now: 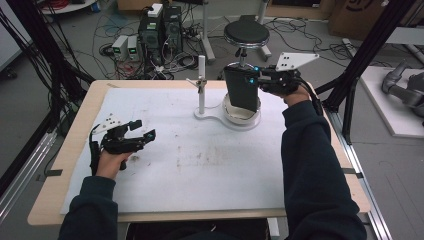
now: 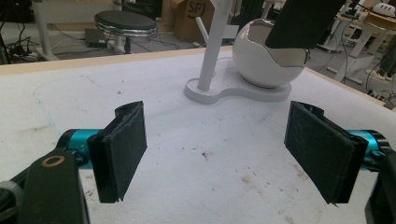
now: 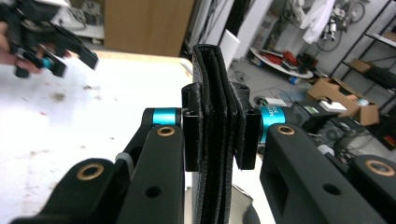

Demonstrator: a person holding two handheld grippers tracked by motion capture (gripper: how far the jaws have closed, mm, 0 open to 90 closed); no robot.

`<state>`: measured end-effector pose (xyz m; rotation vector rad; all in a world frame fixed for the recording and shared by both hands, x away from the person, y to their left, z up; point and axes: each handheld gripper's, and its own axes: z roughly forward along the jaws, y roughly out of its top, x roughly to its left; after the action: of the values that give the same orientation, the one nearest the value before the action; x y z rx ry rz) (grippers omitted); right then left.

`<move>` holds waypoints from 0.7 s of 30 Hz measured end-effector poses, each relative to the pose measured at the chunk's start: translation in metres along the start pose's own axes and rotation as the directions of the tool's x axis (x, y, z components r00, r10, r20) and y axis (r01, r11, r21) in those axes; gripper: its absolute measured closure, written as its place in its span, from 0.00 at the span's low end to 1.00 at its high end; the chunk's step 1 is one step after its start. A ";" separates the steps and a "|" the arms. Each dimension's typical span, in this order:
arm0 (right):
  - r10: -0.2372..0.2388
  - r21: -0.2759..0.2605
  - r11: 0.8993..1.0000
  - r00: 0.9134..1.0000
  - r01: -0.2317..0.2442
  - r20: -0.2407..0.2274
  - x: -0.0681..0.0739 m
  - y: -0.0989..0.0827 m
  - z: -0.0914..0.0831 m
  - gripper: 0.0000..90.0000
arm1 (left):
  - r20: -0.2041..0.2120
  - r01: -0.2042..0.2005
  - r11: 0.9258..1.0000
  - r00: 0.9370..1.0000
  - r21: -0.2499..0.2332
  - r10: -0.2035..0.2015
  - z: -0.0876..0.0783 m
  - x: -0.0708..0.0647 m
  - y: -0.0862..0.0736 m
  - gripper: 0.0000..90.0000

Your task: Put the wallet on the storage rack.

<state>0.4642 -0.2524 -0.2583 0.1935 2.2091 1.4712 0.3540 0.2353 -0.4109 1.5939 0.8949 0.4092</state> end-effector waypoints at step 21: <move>-0.024 0.146 0.989 0.997 0.035 -0.072 0.016 -0.029 0.026 0.86 | 0.010 0.018 1.000 1.000 -0.012 -0.018 -0.002 0.001 0.000 0.24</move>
<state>0.4662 -0.2368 -0.2971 0.1591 2.3677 1.3186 0.3532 0.2373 -0.4108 1.5751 0.8972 0.3932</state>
